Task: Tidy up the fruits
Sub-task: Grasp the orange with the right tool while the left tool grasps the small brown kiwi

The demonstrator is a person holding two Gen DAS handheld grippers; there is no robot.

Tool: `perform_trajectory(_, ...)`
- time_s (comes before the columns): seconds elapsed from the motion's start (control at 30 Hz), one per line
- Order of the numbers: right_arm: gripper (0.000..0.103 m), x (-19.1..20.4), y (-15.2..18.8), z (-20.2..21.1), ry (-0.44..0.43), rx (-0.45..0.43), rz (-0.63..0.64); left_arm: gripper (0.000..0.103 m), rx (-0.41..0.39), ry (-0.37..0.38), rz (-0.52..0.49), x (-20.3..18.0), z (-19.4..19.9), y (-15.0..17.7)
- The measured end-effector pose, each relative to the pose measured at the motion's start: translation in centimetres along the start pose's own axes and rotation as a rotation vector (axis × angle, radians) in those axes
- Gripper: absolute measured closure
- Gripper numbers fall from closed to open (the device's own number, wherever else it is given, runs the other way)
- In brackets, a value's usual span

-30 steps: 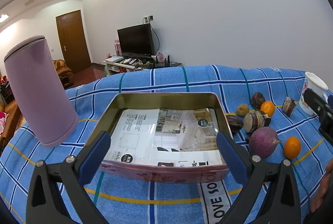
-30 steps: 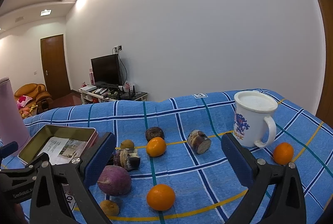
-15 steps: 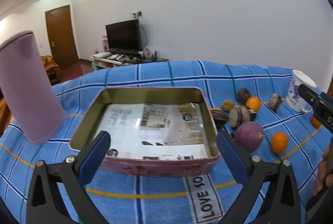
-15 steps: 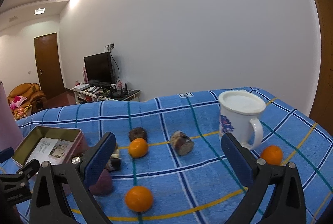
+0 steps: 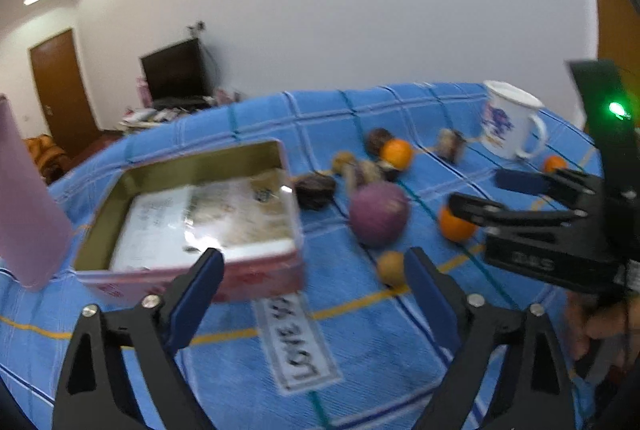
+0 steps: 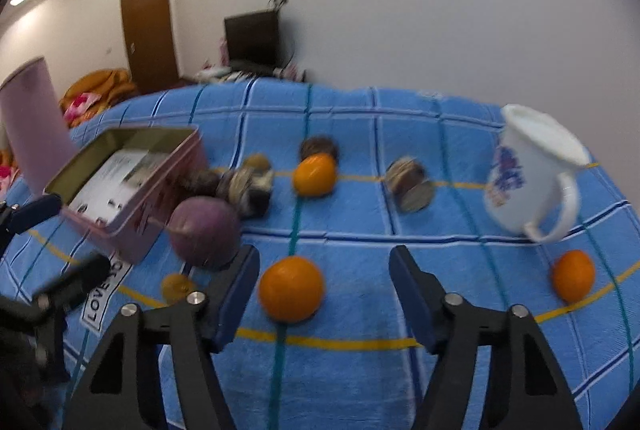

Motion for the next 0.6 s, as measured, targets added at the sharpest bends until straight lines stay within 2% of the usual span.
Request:
perform_trajectory(0.07,0.040,0.2,0.2,-0.2,-0.008,0.012,0.006,0.021,0.025,0.040,0.002,-0.9,-0.3,0.3)
perform_trajectory(0.1,0.046,0.4,0.4,-0.4,-0.012,0.031,0.017,0.025,0.036,0.053,0.000,-1.3,-0.5,0.4)
perform_trajectory(0.23,0.049,1.5,1.3,-1.0,-0.050,0.083,0.057,0.037,0.079,0.099,0.001,-2.7,-1.3,1.1)
perform_trajectory(0.33,0.065,2.0,2.0,-1.6,-0.056,0.126,0.078,0.044,0.103,0.110,0.007,-3.2,-2.0,1.2)
perform_trajectory(0.47,0.065,1.4,2.2,-1.3,-0.066,0.140,0.061,0.055,0.131,0.091,-0.002,-3.6,-3.0,1.2)
perform_trajectory(0.53,0.065,0.8,2.1,-1.1,-0.064,0.135,0.041,0.063,0.153,0.105,0.009,-3.7,-3.7,1.2)
perform_trajectory(0.6,0.065,-0.3,1.6,-0.5,-0.065,0.114,-0.006,0.064,0.170,0.113,0.012,-4.0,-4.2,1.2)
Point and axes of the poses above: each gripper's, at about its wrist camera, not at the fingertips, and z roughly against the way its jaws point, x to its left, y to its underside, the point moved 7 cm from there along -z, roughly the way its jaws point, and after that the axes turned 6 degrees about y, right-handed, at the moved point
